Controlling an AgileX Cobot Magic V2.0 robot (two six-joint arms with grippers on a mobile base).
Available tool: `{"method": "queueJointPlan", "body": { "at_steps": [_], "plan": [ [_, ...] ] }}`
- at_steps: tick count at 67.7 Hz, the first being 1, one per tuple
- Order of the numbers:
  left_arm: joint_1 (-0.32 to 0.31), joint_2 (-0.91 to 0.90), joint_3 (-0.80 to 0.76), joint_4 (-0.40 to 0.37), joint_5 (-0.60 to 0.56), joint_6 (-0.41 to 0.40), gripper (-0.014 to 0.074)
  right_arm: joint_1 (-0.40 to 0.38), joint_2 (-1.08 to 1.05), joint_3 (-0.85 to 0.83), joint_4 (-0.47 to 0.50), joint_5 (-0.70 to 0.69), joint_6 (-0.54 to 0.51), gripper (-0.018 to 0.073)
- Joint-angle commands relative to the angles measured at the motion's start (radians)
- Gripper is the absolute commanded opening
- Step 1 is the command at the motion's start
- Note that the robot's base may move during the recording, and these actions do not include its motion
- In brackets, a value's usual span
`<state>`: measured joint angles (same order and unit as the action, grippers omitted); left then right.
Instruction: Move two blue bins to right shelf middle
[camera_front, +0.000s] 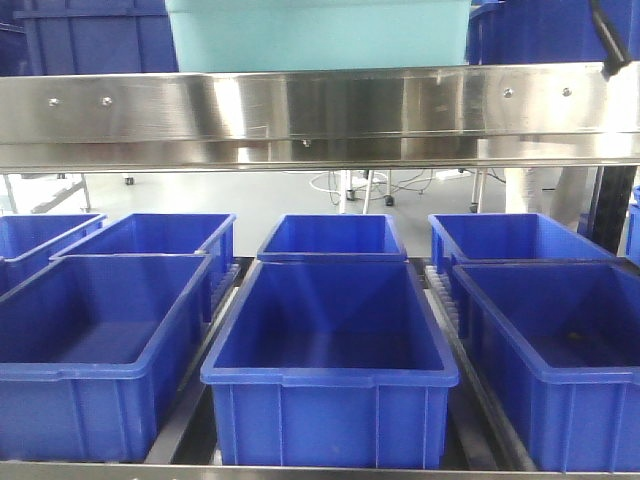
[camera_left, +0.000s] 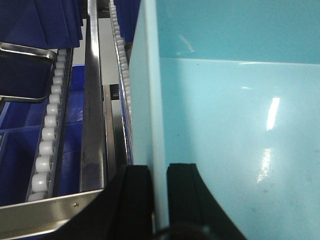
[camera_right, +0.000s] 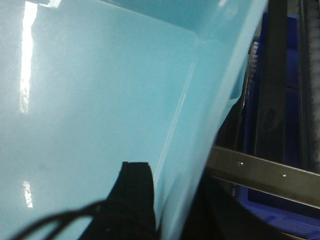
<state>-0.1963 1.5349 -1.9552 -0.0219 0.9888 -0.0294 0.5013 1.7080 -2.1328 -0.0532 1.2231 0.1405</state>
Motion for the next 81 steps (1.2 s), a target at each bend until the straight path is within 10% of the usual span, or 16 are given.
{"method": "queueJointPlan", "body": {
  "at_steps": [1, 81],
  "plan": [
    [-0.015, -0.012, -0.013, -0.096, -0.065, -0.004, -0.0111, 0.007, -0.005, -0.008, 0.053, -0.049, -0.033, -0.0153],
    [-0.015, -0.012, -0.013, -0.078, -0.065, -0.004, -0.0111, 0.007, -0.005, -0.008, 0.053, -0.049, -0.033, -0.0153]
  ]
}}
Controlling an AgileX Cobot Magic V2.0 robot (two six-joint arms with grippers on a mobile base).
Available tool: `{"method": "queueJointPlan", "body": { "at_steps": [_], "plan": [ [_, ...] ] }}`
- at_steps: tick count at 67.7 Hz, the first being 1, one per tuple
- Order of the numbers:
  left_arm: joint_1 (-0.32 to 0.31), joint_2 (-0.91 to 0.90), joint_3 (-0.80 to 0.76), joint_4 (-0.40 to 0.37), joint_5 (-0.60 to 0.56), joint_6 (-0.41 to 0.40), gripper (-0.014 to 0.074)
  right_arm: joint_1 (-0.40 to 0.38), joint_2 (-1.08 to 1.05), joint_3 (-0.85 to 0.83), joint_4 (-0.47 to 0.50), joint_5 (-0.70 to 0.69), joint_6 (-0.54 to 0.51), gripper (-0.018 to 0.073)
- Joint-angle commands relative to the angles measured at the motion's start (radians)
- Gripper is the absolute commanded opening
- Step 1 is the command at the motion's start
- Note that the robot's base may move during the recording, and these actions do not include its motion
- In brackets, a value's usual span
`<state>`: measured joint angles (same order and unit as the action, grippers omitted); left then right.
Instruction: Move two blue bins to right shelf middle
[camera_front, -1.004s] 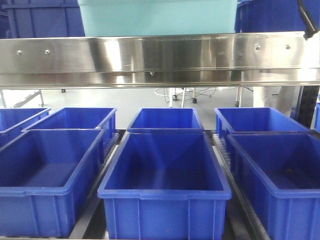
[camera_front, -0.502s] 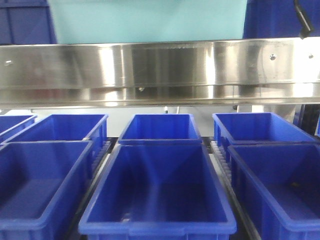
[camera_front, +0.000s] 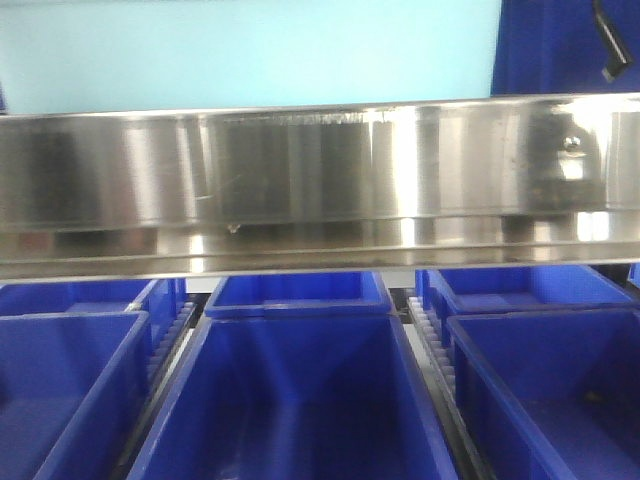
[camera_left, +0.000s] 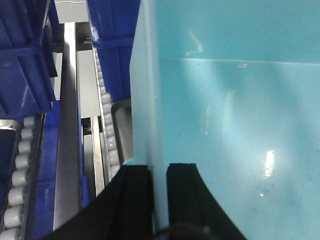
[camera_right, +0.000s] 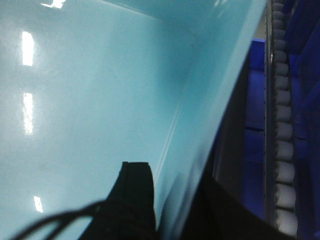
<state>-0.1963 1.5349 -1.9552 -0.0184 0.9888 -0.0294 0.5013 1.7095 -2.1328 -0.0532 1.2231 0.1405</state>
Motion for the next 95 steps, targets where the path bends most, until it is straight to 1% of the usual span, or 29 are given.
{"method": "queueJointPlan", "body": {
  "at_steps": [1, 95],
  "plan": [
    [-0.015, -0.012, -0.013, -0.082, -0.065, -0.004, -0.0111, 0.007, -0.007, -0.008, 0.053, -0.049, -0.033, -0.0153],
    [-0.015, -0.012, -0.013, -0.082, -0.065, -0.004, -0.0111, 0.007, -0.007, -0.008, 0.053, -0.049, -0.033, -0.0153]
  ]
}}
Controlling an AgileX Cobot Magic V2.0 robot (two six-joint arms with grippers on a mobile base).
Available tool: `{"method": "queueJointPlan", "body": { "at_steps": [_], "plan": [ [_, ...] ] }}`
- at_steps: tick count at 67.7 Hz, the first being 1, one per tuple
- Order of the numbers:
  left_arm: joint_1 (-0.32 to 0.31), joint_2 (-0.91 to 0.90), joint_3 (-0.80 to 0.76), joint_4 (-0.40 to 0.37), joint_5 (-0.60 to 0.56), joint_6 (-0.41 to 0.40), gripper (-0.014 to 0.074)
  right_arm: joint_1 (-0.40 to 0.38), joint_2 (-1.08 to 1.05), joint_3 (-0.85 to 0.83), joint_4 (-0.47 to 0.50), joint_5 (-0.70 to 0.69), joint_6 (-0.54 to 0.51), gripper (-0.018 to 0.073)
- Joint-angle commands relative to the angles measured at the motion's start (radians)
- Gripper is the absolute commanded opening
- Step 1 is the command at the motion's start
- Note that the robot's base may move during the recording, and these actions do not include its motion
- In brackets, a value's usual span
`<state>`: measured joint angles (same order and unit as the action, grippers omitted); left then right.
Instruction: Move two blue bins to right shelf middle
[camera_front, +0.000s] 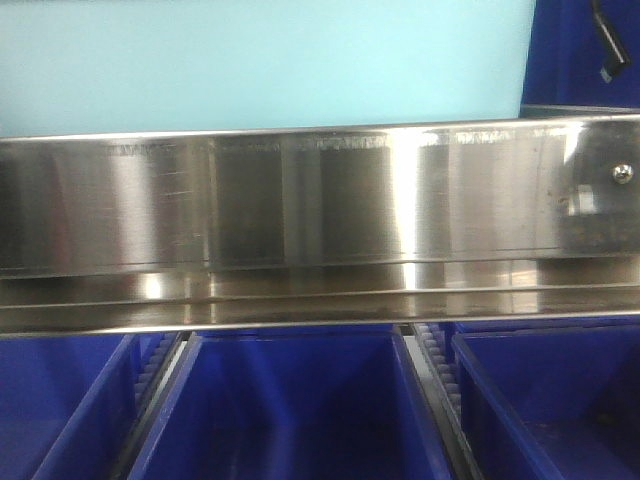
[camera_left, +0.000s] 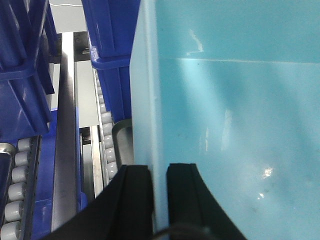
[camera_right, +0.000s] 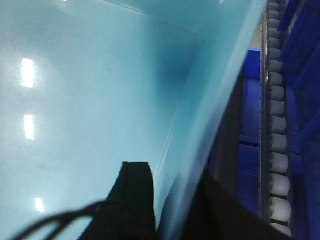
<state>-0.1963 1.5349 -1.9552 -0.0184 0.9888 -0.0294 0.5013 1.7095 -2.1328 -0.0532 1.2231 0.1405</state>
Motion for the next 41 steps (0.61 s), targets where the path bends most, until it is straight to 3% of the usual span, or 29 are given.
{"method": "queueJointPlan", "body": {
  "at_steps": [1, 41],
  "plan": [
    [-0.015, -0.012, -0.013, -0.082, -0.065, -0.004, -0.0111, 0.007, -0.007, -0.008, 0.053, -0.049, -0.033, -0.0153],
    [-0.015, -0.012, -0.013, -0.082, -0.07, -0.004, -0.0111, 0.007, -0.007, -0.008, 0.053, -0.049, -0.033, -0.0153]
  ]
}}
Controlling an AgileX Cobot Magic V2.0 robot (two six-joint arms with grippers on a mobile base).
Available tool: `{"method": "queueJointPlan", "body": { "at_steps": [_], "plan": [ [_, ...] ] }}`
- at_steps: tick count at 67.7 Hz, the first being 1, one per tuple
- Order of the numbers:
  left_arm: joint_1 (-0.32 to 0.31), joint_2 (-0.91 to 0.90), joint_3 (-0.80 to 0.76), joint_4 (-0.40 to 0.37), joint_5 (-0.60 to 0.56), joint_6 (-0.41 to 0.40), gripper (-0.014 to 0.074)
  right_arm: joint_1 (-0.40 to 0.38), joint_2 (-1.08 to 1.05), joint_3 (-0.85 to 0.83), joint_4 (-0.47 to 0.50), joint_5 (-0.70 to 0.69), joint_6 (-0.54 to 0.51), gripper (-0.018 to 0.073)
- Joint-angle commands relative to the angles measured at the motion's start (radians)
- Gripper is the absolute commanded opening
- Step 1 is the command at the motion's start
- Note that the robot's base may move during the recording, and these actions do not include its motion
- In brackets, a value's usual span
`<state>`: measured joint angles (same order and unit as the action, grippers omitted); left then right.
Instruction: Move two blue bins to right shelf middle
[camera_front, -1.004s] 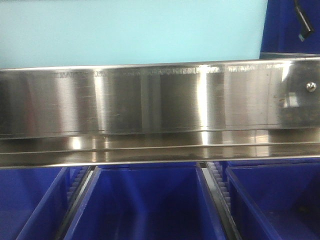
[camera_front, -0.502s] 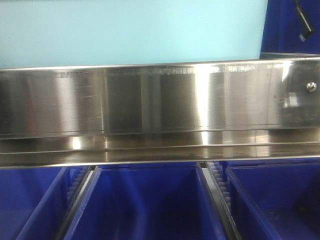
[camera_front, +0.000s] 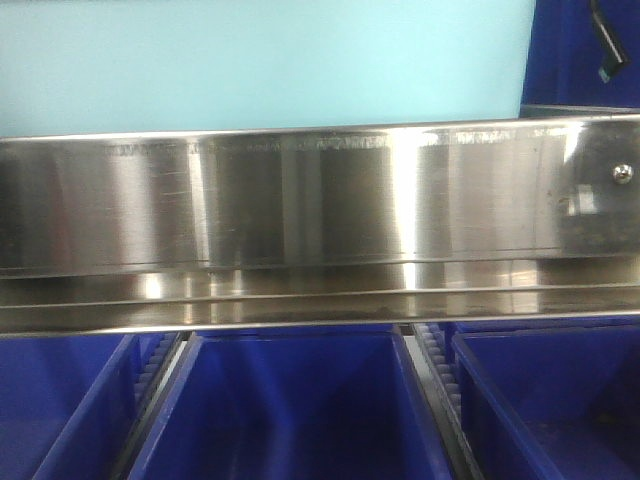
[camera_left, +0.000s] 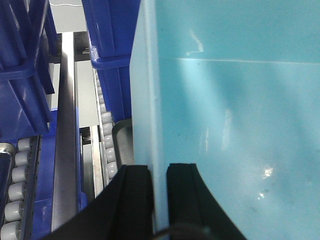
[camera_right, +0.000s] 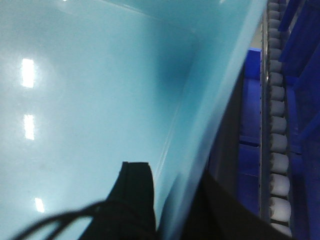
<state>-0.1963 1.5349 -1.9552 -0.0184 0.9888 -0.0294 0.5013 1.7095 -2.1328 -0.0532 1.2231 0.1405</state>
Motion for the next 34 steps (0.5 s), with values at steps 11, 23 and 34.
{"method": "queueJointPlan", "body": {
  "at_steps": [11, 23, 34],
  "plan": [
    [-0.015, -0.012, -0.013, -0.09, -0.068, -0.004, -0.0111, 0.007, -0.007, -0.008, 0.053, -0.057, -0.033, -0.0153],
    [-0.015, -0.012, -0.013, -0.102, 0.077, -0.004, -0.0111, 0.007, -0.009, -0.008, 0.053, -0.015, -0.033, -0.0153],
    [-0.019, -0.012, 0.013, -0.114, 0.221, -0.004, -0.0111, 0.007, -0.009, -0.008, 0.053, -0.002, -0.033, -0.0153]
  ]
}}
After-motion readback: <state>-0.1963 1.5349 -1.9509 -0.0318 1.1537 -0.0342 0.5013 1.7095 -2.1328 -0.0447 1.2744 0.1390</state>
